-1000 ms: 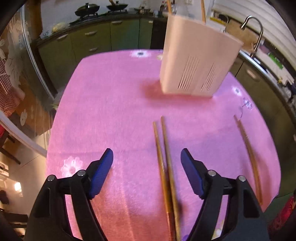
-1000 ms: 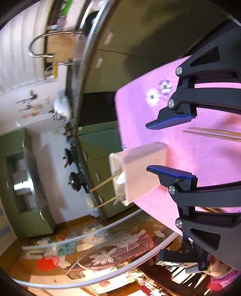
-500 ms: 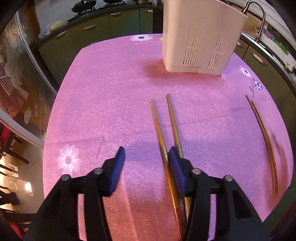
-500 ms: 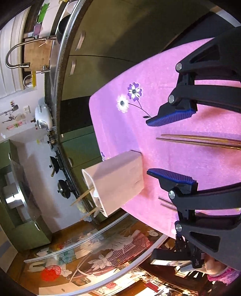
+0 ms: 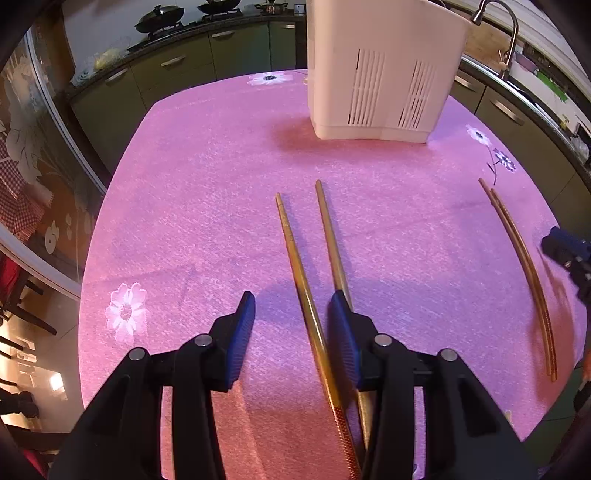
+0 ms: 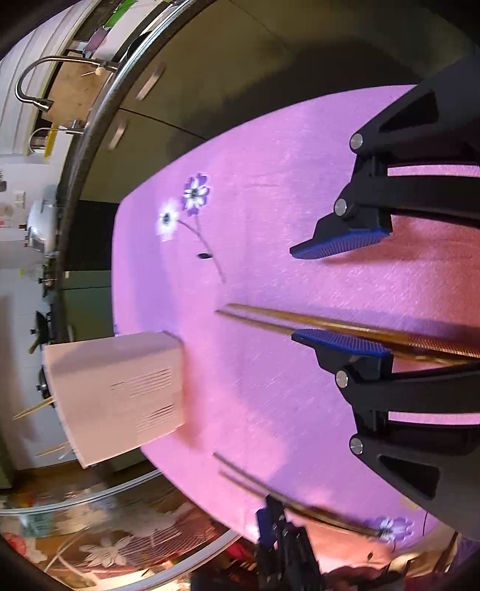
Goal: Organize utensils
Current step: 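Return both tools to the table and close each on a wooden chopstick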
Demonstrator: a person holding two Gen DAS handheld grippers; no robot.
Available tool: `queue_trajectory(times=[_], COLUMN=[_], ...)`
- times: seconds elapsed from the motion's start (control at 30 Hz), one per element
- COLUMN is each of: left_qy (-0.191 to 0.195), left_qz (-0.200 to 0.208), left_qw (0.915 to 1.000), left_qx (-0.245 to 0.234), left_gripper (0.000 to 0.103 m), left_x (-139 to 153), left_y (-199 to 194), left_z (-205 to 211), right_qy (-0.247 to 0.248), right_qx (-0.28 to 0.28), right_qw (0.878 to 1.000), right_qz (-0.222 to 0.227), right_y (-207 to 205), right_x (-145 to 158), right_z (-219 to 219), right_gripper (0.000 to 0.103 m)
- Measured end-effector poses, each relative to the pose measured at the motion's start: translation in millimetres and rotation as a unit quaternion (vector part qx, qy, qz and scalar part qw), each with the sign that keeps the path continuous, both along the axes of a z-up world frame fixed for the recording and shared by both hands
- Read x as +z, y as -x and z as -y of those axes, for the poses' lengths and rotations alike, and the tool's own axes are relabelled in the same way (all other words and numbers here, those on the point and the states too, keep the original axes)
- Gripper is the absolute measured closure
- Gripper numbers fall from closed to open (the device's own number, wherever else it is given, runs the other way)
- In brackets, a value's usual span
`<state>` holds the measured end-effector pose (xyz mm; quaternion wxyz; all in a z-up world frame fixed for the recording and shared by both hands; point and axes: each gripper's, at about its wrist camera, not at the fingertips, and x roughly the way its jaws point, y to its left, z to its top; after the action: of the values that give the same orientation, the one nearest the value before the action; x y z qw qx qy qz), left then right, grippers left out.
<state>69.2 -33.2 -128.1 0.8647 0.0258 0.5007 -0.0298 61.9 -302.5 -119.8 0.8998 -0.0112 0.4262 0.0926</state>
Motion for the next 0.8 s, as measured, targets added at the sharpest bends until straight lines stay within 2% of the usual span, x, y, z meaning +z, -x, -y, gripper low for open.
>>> queue_trajectory(times=[0.1, 0.3, 0.53, 0.7, 0.8], left_qy=[0.001, 0.006, 0.008, 0.01, 0.012], left_qz=[0.002, 0.002, 0.003, 0.007, 0.011], left_qw=[1.0, 1.0, 1.0, 0.9999, 0.9999], left_qx=[-0.002, -0.004, -0.003, 0.0, 0.004], left_gripper=[0.062, 0.062, 0.06, 0.06, 0.06], left_x=[-0.3, -0.5, -0.8, -0.4, -0.5], left_y=[0.5, 0.8, 0.1, -3.6, -8.3], left_z=[-0.5, -2.1, -3.0, -3.7, -3.7], right_qy=[0.004, 0.032, 0.047, 0.04, 0.032], right_qx=[0.002, 0.012, 0.027, 0.013, 0.009], right_qw=[1.0, 0.999, 0.998, 0.998, 0.999], right_qz=[-0.004, -0.019, -0.037, -0.039, -0.04], right_y=[-3.2, -12.3, -24.9, -34.9, -39.1], right_x=[-5.1, -12.4, -16.1, -18.8, -19.5], right_z=[-2.1, -12.8, -25.5, -28.6, -30.1], right_gripper=[0.064, 0.076, 0.077, 0.084, 0.091])
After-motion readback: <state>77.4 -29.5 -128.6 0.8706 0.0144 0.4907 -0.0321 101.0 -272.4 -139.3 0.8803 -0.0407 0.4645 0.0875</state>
